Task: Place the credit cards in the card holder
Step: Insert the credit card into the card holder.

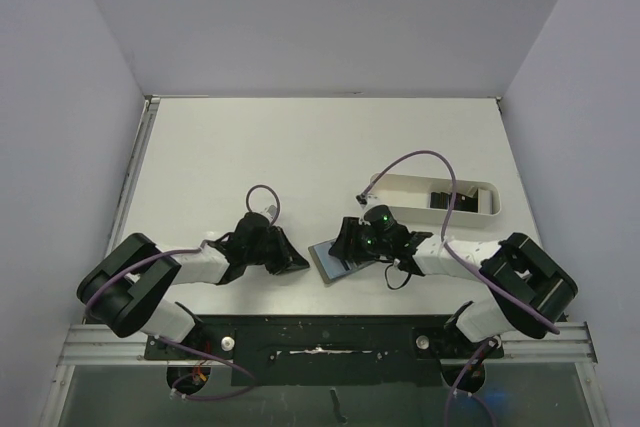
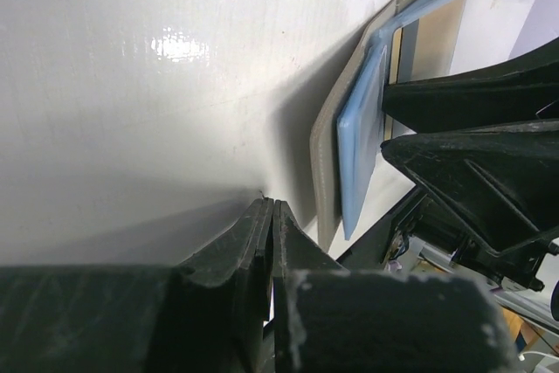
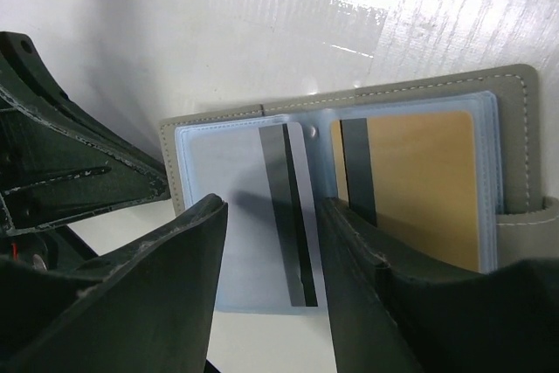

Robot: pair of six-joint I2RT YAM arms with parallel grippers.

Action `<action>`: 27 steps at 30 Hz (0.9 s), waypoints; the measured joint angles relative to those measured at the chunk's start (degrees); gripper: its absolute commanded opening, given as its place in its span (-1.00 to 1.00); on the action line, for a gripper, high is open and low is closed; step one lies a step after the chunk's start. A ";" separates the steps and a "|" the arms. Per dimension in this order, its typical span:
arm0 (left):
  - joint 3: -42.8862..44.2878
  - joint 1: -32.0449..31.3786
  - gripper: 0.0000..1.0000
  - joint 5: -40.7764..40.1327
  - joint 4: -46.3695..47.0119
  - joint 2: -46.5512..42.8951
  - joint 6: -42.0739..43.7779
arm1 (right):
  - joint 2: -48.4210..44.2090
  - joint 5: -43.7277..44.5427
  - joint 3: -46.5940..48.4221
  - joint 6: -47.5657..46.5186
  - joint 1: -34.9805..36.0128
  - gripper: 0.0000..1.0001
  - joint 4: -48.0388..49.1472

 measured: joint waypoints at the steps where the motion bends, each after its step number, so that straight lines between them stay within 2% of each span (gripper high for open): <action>1: 0.00 0.00 -0.96 0.00 0.00 0.00 0.00 | 0.26 0.02 0.09 0.00 0.22 -0.11 0.04; 10: 0.00 0.11 -0.93 0.26 0.02 0.00 0.02 | 0.52 -0.46 -0.59 6.21 0.92 -0.28 3.43; 13: 0.00 0.35 -0.80 0.33 -0.48 -0.09 0.22 | 0.39 -0.37 -1.88 9.25 0.92 -0.26 4.72; 17: 0.00 1.14 -0.54 0.22 -2.56 -2.08 0.57 | -1.53 0.26 -2.08 10.05 0.92 -0.13 2.91; 23: 0.33 1.55 -0.29 0.35 -3.76 -6.19 0.98 | -6.43 4.92 1.92 4.98 0.92 -0.10 -6.93; 27: 0.44 1.40 -0.15 1.88 -0.66 -6.75 0.28 | -7.85 10.27 3.78 0.90 0.90 -0.10 -12.68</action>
